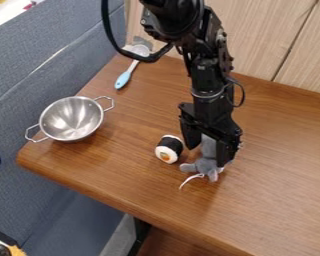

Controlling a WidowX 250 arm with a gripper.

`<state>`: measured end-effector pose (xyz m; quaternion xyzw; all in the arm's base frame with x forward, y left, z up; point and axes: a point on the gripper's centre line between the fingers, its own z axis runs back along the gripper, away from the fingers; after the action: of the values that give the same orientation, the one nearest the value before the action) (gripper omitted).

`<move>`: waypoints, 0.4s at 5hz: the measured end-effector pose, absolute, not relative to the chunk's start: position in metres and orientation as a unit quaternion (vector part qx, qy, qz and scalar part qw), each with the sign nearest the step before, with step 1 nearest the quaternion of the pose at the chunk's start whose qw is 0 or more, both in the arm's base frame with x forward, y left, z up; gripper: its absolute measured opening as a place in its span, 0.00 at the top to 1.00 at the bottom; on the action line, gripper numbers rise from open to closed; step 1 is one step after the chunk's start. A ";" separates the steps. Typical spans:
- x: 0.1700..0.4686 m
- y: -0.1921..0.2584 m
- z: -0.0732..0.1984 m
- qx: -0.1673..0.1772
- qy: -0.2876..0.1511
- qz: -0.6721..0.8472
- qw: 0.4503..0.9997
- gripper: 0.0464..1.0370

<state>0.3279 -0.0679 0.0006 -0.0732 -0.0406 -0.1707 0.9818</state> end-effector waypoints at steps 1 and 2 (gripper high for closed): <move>0.326 -0.069 0.011 -0.077 -0.054 -0.174 0.980 0.04; 0.324 -0.069 0.035 -0.094 -0.085 -0.177 0.976 0.04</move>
<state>0.3240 -0.0689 0.0348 -0.0940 -0.0852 -0.1774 0.9759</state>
